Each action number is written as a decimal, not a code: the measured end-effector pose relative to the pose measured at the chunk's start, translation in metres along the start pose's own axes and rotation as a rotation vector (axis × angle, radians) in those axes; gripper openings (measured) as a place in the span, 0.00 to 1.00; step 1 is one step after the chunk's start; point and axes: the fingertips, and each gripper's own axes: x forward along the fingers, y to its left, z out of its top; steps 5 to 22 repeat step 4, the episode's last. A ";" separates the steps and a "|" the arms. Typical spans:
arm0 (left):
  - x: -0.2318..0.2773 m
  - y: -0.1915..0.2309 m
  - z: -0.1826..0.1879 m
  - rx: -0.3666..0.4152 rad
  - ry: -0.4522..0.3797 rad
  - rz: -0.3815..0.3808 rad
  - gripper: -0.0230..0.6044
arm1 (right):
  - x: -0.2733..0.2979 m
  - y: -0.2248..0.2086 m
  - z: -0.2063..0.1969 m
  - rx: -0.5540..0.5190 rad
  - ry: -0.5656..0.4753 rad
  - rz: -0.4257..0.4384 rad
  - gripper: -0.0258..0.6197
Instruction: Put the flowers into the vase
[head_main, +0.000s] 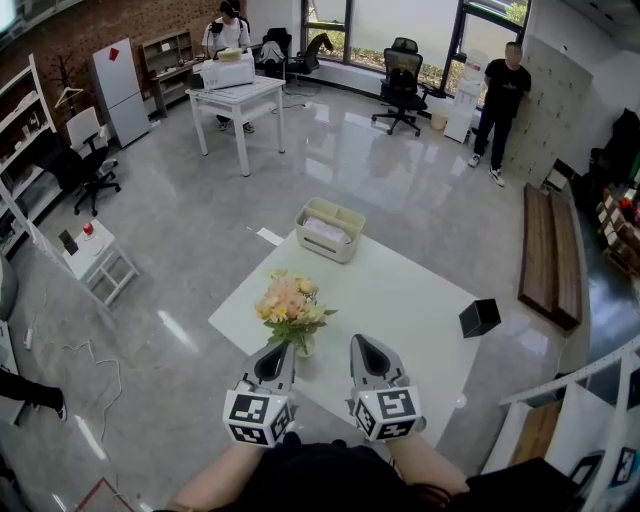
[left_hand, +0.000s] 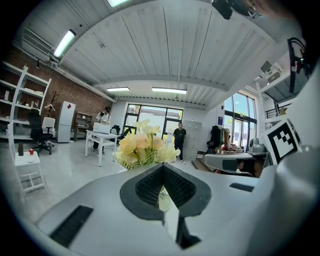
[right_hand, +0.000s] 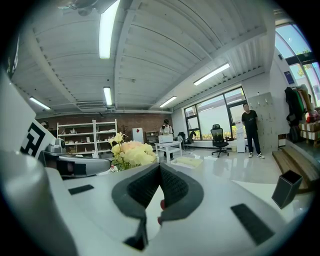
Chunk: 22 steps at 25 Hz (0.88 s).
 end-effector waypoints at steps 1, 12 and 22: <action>0.000 0.000 0.000 0.001 0.001 0.000 0.04 | 0.000 0.001 0.000 0.000 0.001 0.001 0.04; -0.001 0.000 0.001 0.002 0.001 0.001 0.04 | 0.000 0.002 0.001 0.000 0.004 0.005 0.04; -0.001 0.000 0.001 0.002 0.001 0.001 0.04 | 0.000 0.002 0.001 0.000 0.004 0.005 0.04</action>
